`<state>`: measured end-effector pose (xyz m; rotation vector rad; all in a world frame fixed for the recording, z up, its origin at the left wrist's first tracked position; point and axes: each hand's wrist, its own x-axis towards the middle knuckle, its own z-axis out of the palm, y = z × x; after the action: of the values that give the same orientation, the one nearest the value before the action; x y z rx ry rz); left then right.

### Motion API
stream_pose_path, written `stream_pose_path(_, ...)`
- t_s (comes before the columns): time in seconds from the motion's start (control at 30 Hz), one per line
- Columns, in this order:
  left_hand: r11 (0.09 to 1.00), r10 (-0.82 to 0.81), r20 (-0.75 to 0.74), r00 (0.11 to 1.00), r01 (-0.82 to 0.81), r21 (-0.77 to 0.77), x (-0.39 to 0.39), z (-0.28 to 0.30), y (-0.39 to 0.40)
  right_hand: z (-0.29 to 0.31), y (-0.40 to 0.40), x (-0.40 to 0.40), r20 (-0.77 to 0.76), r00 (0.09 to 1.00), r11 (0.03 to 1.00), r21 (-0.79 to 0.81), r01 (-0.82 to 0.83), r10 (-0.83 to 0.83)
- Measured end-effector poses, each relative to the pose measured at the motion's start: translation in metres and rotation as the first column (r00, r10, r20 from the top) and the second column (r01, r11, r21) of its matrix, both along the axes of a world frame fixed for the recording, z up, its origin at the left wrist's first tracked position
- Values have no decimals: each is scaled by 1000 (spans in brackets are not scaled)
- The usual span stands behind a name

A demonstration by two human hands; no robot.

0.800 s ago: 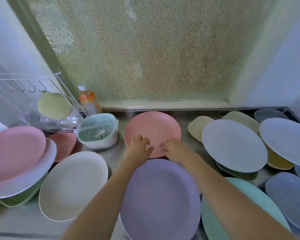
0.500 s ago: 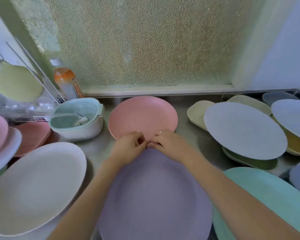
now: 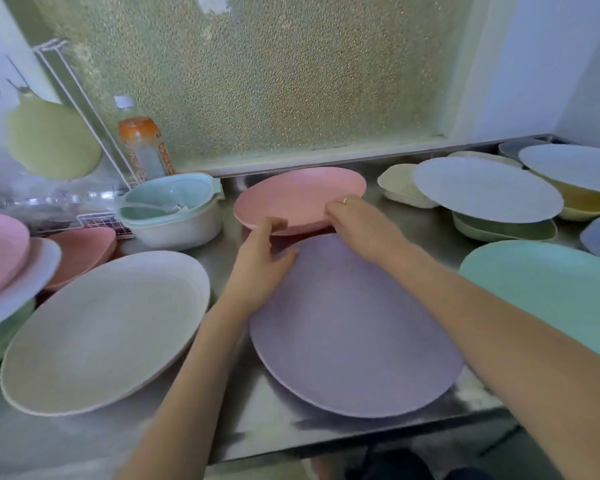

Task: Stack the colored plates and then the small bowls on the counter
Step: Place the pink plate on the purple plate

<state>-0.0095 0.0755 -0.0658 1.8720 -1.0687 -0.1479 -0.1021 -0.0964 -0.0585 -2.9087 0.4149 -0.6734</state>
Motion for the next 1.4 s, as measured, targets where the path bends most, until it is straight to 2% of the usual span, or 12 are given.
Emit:
stream_pose_path(0.1,983,8,-246,969,-53,-177,-3,-8,12,16,4,2,143,981,991,39,130,-134)
stream_pose_path(0.17,981,-18,-349,937,-50,-187,-2,-7,14,31,7,2,256,949,982,80,169,-184)
stream_pose_path(0.27,995,-90,-392,915,99,3,0,-7,14,47,19,-10,363,916,985,96,146,-171)
stream_pose_path(0.33,991,-87,-390,917,121,64,4,-10,13,48,28,-23,406,899,987,78,144,-163)
stream_pose_path(0.57,998,-4,-521,854,-33,-62,1,-9,12,31,67,-72,562,778,959,184,215,-282)
stream_pose_path(0.83,974,91,-555,827,-191,-124,4,-13,9,14,112,-115,501,804,947,180,266,-321)
stream_pose_path(1.0,920,160,-674,721,-356,-163,11,-16,8,-4,130,-130,465,832,948,239,210,-301)
stream_pose_path(1.13,914,84,-762,642,-354,-197,8,-10,12,-15,134,-125,415,856,940,268,209,-309)
stream_pose_path(1.2,905,70,-819,570,-381,-188,11,-9,12,-20,133,-122,361,877,934,280,221,-316)
stream_pose_path(1.27,917,33,-838,544,-350,-191,11,-9,10,-23,131,-120,295,906,930,296,216,-304)
stream_pose_path(1.33,947,78,-781,620,-291,-136,7,-9,8,-26,128,-120,230,930,935,281,218,-286)
stream_pose_path(1.4,962,154,-656,739,-262,-70,5,-9,5,-26,127,-122,185,940,943,229,241,-285)
